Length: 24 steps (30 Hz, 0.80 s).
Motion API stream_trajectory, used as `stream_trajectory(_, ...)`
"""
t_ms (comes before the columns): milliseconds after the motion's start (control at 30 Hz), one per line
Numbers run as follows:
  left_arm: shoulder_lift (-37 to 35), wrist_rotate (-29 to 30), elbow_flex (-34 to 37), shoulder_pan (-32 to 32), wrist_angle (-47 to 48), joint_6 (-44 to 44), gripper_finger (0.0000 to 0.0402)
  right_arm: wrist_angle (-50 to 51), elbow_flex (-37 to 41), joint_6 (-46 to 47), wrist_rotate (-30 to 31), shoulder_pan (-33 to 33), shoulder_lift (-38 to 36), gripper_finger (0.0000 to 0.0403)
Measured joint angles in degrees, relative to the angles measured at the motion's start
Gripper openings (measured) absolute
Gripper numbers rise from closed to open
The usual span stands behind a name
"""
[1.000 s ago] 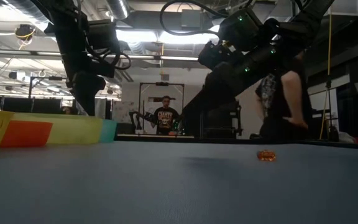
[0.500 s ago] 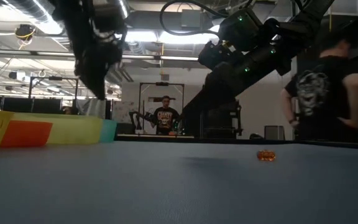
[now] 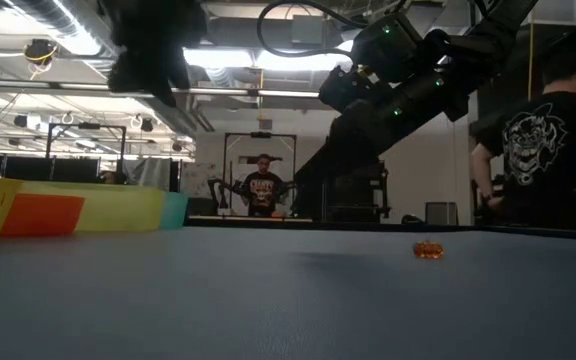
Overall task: Sort Halloween decoration
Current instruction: Put the black skull toy into the green bin
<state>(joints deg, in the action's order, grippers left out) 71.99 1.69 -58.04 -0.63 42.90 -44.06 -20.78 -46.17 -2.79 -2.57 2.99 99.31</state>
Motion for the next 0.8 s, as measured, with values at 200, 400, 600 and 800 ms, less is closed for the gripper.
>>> stream_trajectory(200, 0.0, 0.3, 0.0, -12.5, -6.3, -10.6, 0.0150, 0.0, 0.0, 0.0, 0.0, 0.0, 0.0, 0.0259)
stream_trajectory(400, 0.0, 1.8, 0.0, -23.1, -11.9, -14.2, 0.0150, 0.0, 0.0, 2.8, 0.0, 0.0, 0.0, 0.0259)
stream_trajectory(600, 3.3, 7.6, 0.0, -33.3, -17.6, -14.0, 0.0150, 0.0, 0.0, 2.9, 0.0, 0.0, 0.0, 0.0259)
stream_trajectory(800, 11.6, 8.3, 0.0, -41.0, -24.4, -12.8, 0.0150, 0.5, 0.0, 3.0, 0.0, 0.0, 0.0, 0.0259)
